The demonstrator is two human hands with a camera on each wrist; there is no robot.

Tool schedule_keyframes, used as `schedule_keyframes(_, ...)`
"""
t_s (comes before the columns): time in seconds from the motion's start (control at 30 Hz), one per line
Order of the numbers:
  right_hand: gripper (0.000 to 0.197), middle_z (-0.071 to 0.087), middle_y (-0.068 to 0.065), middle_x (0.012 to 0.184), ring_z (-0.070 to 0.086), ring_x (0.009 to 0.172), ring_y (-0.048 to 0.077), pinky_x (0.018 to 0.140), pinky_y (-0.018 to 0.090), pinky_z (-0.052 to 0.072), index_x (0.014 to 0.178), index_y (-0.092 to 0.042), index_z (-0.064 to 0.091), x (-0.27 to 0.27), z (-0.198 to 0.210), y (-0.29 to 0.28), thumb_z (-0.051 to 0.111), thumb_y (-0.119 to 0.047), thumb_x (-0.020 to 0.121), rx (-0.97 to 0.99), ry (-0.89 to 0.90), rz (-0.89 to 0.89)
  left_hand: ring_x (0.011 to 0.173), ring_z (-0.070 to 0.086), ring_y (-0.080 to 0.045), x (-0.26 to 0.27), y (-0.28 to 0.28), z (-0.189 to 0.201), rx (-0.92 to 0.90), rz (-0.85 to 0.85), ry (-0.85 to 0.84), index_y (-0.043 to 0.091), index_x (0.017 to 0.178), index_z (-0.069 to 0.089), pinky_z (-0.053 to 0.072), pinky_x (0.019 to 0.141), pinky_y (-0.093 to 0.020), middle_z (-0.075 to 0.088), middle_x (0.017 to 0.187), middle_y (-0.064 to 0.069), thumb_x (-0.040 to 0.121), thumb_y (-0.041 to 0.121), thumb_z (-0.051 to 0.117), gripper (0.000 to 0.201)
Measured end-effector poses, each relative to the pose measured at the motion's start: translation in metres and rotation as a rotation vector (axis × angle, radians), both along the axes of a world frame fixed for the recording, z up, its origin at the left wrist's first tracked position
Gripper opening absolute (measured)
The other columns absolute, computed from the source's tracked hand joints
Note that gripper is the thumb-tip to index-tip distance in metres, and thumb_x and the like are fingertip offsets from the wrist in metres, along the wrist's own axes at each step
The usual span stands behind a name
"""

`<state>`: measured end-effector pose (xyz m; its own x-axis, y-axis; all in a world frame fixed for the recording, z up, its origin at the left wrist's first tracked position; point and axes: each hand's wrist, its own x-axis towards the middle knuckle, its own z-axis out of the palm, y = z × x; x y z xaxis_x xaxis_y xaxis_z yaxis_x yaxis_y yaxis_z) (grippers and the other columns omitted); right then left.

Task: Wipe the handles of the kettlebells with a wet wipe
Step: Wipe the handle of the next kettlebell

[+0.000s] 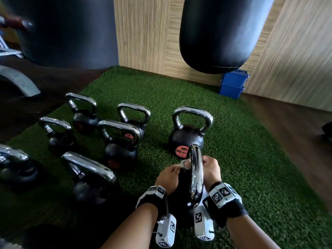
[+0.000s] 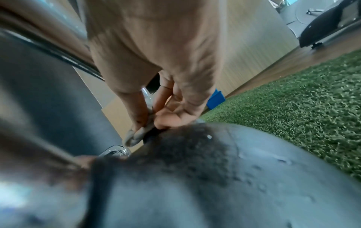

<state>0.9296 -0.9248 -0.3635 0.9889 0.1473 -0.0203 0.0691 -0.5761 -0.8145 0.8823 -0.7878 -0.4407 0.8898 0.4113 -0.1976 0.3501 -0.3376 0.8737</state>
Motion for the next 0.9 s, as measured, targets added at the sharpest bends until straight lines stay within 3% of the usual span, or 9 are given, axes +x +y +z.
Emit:
schedule_keyframes(0.13, 0.022, 0.065, 0.001, 0.066, 0.060, 0.068, 0.023, 0.058, 0.027, 0.047, 0.064, -0.014, 0.061, -0.009, 0.011, -0.009, 0.078, -0.020, 0.077, -0.027, -0.013, -0.024, 0.137, 0.052, -0.026, 0.005, 0.002, 0.012, -0.102, -0.140, 0.007, 0.008, 0.140, 0.060, 0.037, 0.116, -0.032, 0.059, 0.145, -0.009, 0.108, 0.014, 0.045, 0.036)
schedule_keyframes(0.2, 0.006, 0.071, 0.007, 0.072, 0.066, 0.068, 0.027, 0.065, 0.039, 0.057, 0.080, -0.014, 0.066, -0.020, 0.016, -0.023, 0.071, -0.014, 0.082, 0.084, 0.048, -0.007, 0.136, 0.053, -0.032, 0.010, 0.007, 0.026, -0.258, -0.150, -0.029, -0.001, 0.149, 0.046, 0.036, 0.118, -0.035, 0.053, 0.147, -0.022, 0.099, -0.008, 0.047, 0.050)
schedule_keyframes(0.3, 0.029, 0.073, 0.005, 0.071, 0.066, 0.055, 0.022, 0.053, 0.035, 0.055, 0.101, -0.026, 0.071, -0.045, 0.023, -0.041, 0.052, -0.005, 0.094, 0.214, 0.212, 0.184, 0.114, 0.066, -0.019, 0.017, 0.024, 0.052, -0.318, -0.318, -0.049, 0.005, 0.158, 0.026, 0.048, 0.098, -0.027, 0.047, 0.144, -0.022, 0.082, -0.019, 0.062, 0.088)
schedule_keyframes(0.37, 0.031, 0.071, 0.003, 0.068, 0.064, 0.055, 0.020, 0.054, 0.031, 0.051, 0.093, -0.021, 0.075, -0.061, 0.035, -0.044, 0.045, -0.013, 0.092, 0.159, 0.230, 0.226, 0.125, 0.057, -0.022, 0.021, 0.028, 0.073, -0.183, -0.479, -0.138, 0.008, 0.160, 0.021, 0.050, 0.092, -0.021, 0.044, 0.145, -0.017, 0.076, -0.023, 0.069, 0.102)
schedule_keyframes(0.47, 0.037, 0.064, 0.007, 0.064, 0.057, 0.055, 0.020, 0.055, 0.033, 0.043, 0.070, -0.013, 0.066, -0.079, 0.053, -0.040, 0.044, -0.041, 0.080, 0.198, 0.292, 0.182, 0.099, 0.066, -0.003, 0.032, 0.023, 0.104, -0.170, -0.589, -0.252, 0.003, 0.157, 0.028, 0.054, 0.078, -0.013, 0.045, 0.135, -0.012, 0.086, -0.028, 0.057, 0.082)
schedule_keyframes(0.57, 0.046, 0.060, -0.006, 0.059, 0.055, 0.056, 0.012, 0.056, 0.024, 0.042, 0.062, -0.018, 0.057, -0.087, 0.062, -0.033, 0.060, -0.062, 0.076, -0.014, 0.146, 0.249, 0.091, 0.064, -0.004, 0.043, 0.016, 0.115, 0.006, -0.576, -0.298, 0.001, 0.138, 0.057, 0.051, 0.087, -0.019, 0.065, 0.125, -0.014, 0.093, -0.014, 0.062, 0.048)
schedule_keyframes(0.7, 0.035, 0.062, -0.010, 0.062, 0.053, 0.056, -0.005, 0.045, 0.012, 0.037, 0.061, -0.023, 0.059, -0.090, 0.063, -0.025, 0.082, -0.049, 0.063, -0.310, -0.111, 0.236, 0.072, 0.064, 0.000, 0.043, 0.015, 0.100, -0.022, -0.570, -0.305, -0.002, 0.108, 0.067, 0.058, 0.082, -0.024, 0.068, 0.081, 0.009, 0.090, -0.015, 0.065, 0.022)
schedule_keyframes(0.8, 0.040, 0.068, -0.004, 0.071, 0.063, 0.065, 0.008, 0.055, 0.022, 0.048, 0.072, -0.015, 0.066, -0.086, 0.060, -0.028, 0.083, -0.049, 0.058, -0.290, -0.112, 0.220, 0.071, 0.062, 0.005, 0.041, 0.015, 0.100, 0.031, -0.514, -0.338, 0.008, 0.098, 0.072, 0.050, 0.071, -0.011, 0.070, 0.074, 0.014, 0.088, -0.008, 0.071, 0.019)
schedule_keyframes(0.9, 0.040, 0.063, -0.006, 0.061, 0.054, 0.053, 0.002, 0.046, 0.016, 0.040, 0.065, -0.016, 0.062, -0.079, 0.060, -0.038, 0.082, -0.050, 0.058, -0.323, -0.150, 0.291, 0.081, 0.065, 0.003, 0.031, 0.018, 0.098, 0.145, -0.394, -0.413, 0.021, 0.089, 0.075, 0.049, 0.081, -0.018, 0.075, 0.086, 0.012, 0.081, 0.010, 0.082, 0.015)
